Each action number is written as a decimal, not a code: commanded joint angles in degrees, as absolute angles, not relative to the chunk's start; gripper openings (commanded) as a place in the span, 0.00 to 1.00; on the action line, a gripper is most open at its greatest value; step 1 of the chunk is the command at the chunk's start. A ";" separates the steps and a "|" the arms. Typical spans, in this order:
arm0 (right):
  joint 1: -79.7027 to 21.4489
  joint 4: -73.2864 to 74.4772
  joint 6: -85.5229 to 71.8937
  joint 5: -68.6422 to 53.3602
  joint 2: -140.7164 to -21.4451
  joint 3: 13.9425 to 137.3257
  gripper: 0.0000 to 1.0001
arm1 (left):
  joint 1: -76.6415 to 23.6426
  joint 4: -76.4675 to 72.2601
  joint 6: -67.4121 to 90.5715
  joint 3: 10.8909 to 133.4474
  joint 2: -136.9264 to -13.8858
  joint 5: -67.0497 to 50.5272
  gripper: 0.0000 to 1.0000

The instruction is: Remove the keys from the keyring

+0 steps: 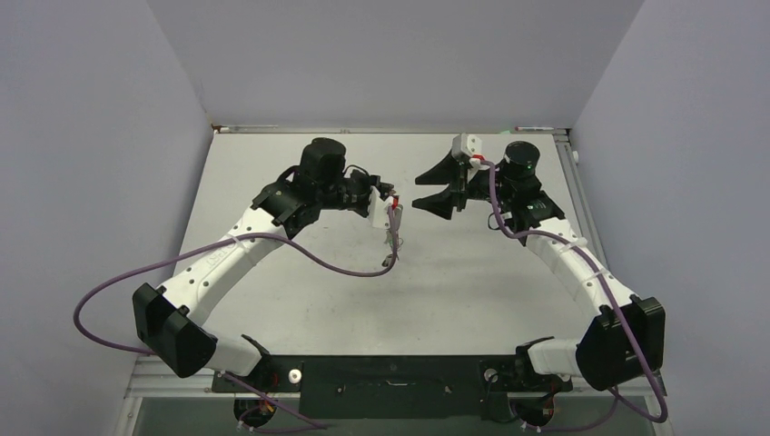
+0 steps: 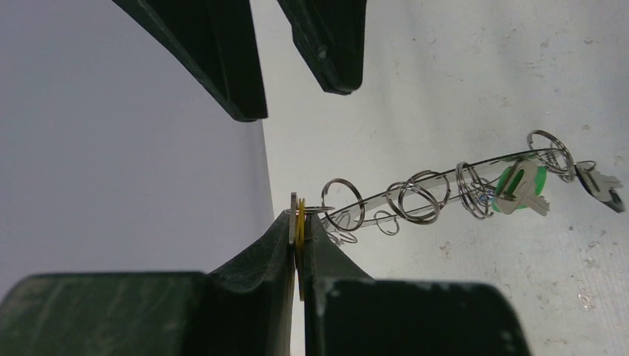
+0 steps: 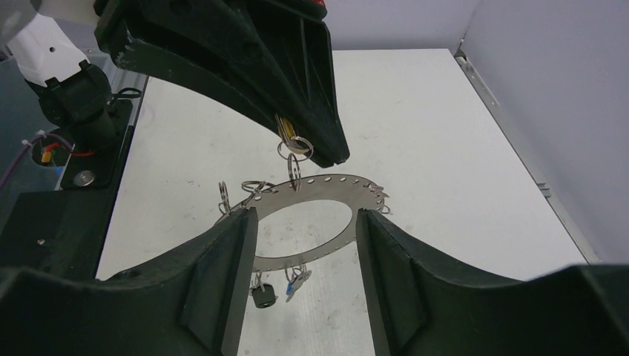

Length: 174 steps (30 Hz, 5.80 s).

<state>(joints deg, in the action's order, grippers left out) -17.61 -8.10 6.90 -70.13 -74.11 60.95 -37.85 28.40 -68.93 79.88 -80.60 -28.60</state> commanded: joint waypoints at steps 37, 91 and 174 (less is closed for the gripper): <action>-23.03 -11.13 10.86 -67.34 -79.29 67.79 0.06 | -38.32 21.01 -69.95 86.22 -81.82 -31.45 0.00; -23.20 -55.34 -16.03 -39.52 -72.77 50.68 0.05 | -35.41 19.09 -54.75 82.15 -82.44 -21.62 0.00; -27.06 -64.82 -24.19 -58.95 -77.29 58.36 0.05 | -22.59 7.97 0.86 88.87 -80.75 -63.06 0.00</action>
